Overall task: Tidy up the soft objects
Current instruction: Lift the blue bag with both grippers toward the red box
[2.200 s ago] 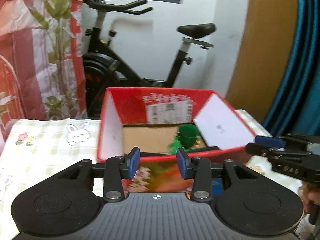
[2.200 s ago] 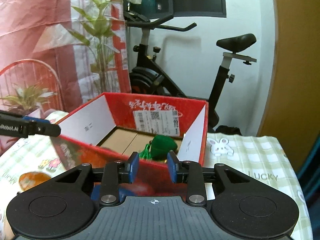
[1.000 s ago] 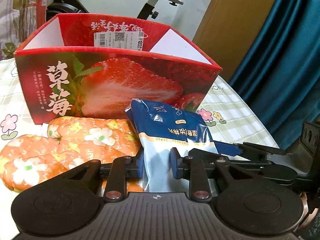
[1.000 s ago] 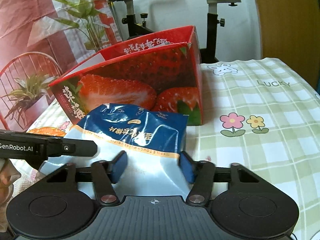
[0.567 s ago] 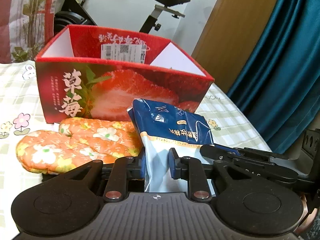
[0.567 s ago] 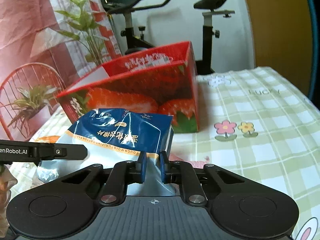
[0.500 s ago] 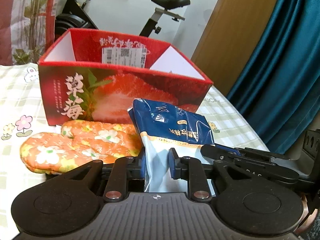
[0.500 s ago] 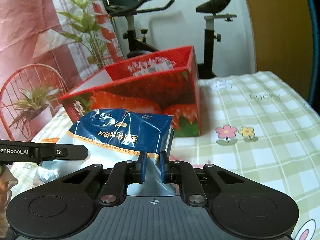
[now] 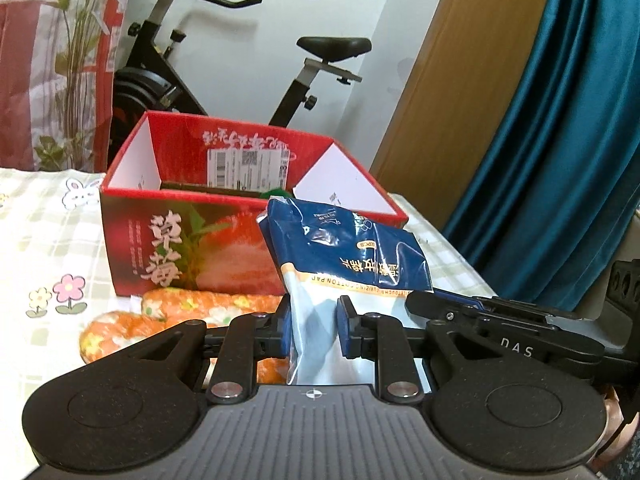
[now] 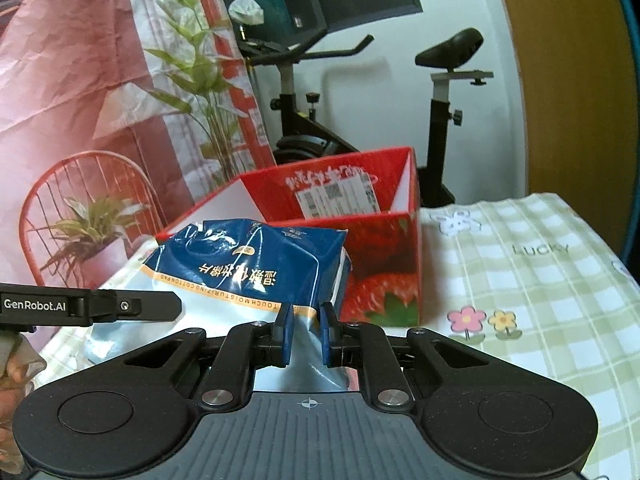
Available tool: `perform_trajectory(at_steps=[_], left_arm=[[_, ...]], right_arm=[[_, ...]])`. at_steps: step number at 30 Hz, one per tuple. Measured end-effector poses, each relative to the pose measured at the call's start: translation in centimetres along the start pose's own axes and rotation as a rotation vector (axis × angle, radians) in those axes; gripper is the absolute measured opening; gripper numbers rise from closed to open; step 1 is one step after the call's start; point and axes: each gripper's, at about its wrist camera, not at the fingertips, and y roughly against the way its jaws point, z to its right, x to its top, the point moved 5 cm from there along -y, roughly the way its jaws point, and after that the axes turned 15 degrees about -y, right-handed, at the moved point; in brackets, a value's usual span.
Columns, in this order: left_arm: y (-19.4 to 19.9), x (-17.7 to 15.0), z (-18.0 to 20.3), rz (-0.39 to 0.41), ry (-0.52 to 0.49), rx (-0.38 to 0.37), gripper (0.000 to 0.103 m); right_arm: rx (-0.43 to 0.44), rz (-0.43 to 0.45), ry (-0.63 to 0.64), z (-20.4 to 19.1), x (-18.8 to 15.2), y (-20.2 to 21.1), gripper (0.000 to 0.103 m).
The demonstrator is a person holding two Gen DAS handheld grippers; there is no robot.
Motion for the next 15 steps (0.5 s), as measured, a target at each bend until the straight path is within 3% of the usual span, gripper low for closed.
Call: perform_trajectory(at_steps=[15], left_arm=[[0.3,3.7,-2.7,0.064,-0.025,0.02,0.023]], right_arm=[[0.082,0.035,0.036,-2.6,5.1,-1.3,0.013]])
